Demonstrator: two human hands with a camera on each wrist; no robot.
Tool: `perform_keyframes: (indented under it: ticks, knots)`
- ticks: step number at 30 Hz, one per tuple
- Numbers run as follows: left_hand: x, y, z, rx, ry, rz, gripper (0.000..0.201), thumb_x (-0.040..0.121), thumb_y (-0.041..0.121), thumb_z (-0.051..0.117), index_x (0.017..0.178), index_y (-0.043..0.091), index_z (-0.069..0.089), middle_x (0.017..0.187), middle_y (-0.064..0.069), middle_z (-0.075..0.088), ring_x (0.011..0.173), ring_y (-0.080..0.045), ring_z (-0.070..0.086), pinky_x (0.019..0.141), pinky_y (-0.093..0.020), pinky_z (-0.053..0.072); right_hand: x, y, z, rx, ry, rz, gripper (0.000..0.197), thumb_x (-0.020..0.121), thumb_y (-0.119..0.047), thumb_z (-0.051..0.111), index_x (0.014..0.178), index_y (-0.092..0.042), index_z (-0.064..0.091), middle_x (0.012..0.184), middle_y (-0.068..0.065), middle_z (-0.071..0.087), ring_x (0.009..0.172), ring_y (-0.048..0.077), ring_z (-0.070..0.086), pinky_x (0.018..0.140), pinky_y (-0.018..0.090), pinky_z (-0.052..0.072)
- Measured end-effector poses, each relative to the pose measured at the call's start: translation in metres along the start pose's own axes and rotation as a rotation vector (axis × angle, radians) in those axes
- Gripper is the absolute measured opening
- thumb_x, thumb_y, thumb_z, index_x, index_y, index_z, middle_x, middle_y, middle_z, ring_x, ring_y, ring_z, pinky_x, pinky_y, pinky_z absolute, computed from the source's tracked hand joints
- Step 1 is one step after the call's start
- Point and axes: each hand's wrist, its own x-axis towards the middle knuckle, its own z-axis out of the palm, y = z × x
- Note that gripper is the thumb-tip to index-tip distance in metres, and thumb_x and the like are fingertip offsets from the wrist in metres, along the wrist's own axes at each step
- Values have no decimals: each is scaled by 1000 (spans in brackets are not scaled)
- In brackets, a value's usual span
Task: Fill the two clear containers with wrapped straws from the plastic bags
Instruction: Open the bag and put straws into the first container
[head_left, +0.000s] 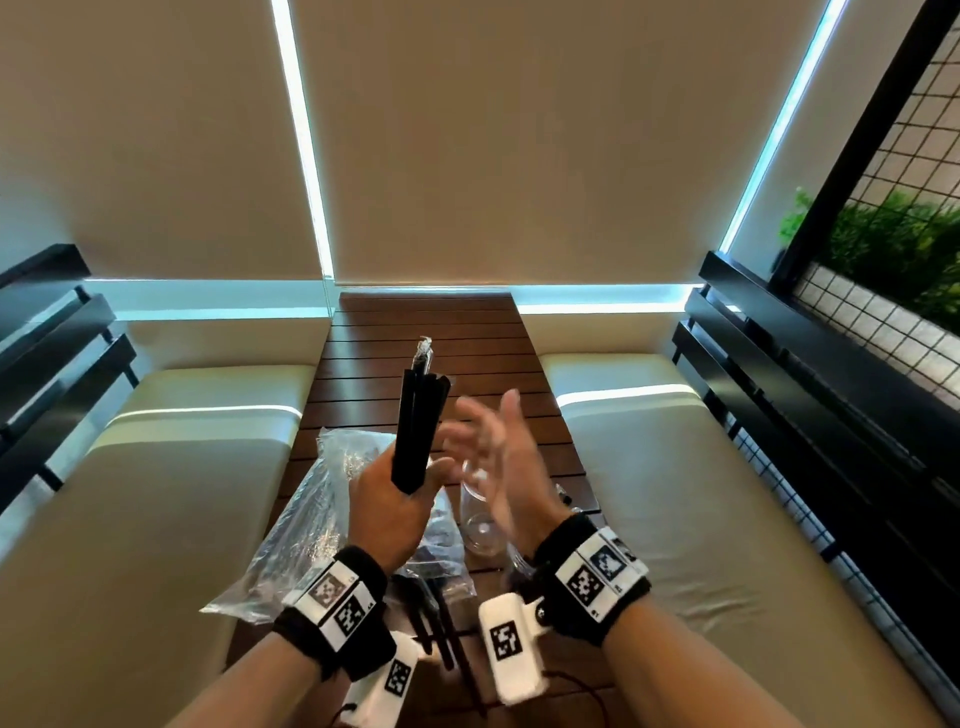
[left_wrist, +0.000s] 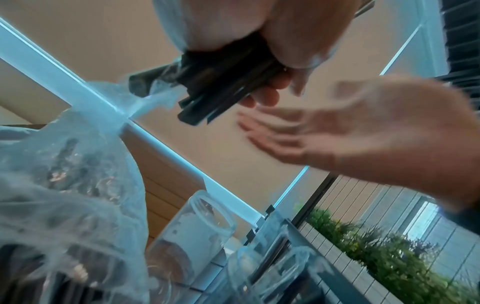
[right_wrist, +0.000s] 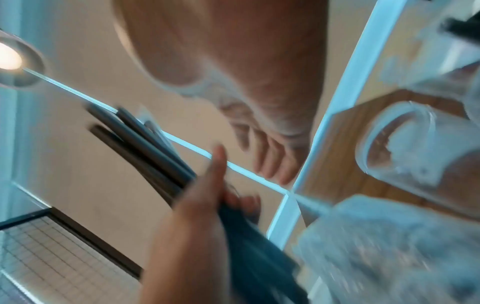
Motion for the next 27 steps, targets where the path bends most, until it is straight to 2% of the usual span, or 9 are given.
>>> perform_keyframes:
  ticks: [2,4,7,10,14,17,21,24,27]
  knots:
    - [-6,-2,11,42,-53,-38,24,77,40,78,67,42,56,53,13,55,56,-5,58,57,-27,47,-9,-17,-14,-46,-70,-267,79,82,-71,54,147,-30,34,134,4,59,123,19,57,105,41,43]
    - [-14,-2,28,66,-175,-24,18,80,35,76,77,36,59,64,13,64,62,1,61,60,-25,49,-17,-25,-16,-178,-106,-381,66,82,-39,75,139,-29,42,111,0,69,106,19,66,96,40,52]
    - [-22,1,59,0,-317,-9,13,74,38,66,85,32,62,72,8,69,65,-9,64,61,-36,54,-18,-23,-9,-262,208,-477,25,78,-16,81,93,-17,60,73,-1,61,70,17,61,76,43,55]
    - [-25,2,78,64,-412,5,23,69,32,71,87,27,59,73,6,67,65,-12,61,61,-38,53,-15,-16,-21,-223,465,-480,27,81,-26,76,74,-21,51,65,6,55,60,21,54,66,46,55]
    - [-30,-12,82,235,-510,-25,69,61,44,84,116,27,46,108,14,53,94,-6,54,82,-26,49,-20,-25,-52,-243,599,-543,25,88,-27,71,76,-20,49,65,1,57,57,18,59,60,35,55]
    - [-41,-35,77,480,-577,28,57,70,42,79,114,29,46,113,11,41,100,-11,51,91,-32,50,-15,-32,-75,-237,694,-584,26,89,-23,70,75,-21,48,57,-4,55,52,15,58,57,35,54]
    - [-56,-50,76,714,-837,149,55,84,35,64,134,36,43,136,1,29,124,-21,44,103,-36,46,-6,-18,-90,-299,793,-546,27,87,-30,70,75,-20,48,59,-3,58,53,18,59,63,45,58]
    - [-58,-52,78,732,-832,185,47,92,29,54,137,35,43,141,-1,27,128,-23,41,104,-36,44,4,3,-94,-355,801,-501,29,84,-44,69,74,-27,48,65,1,61,62,25,64,66,48,58]
    - [-56,-55,80,722,-789,201,39,96,28,48,134,36,47,140,-1,33,127,-22,43,102,-35,46,9,26,-95,-475,739,-451,35,83,-57,66,78,-28,47,69,3,63,66,24,64,62,41,57]
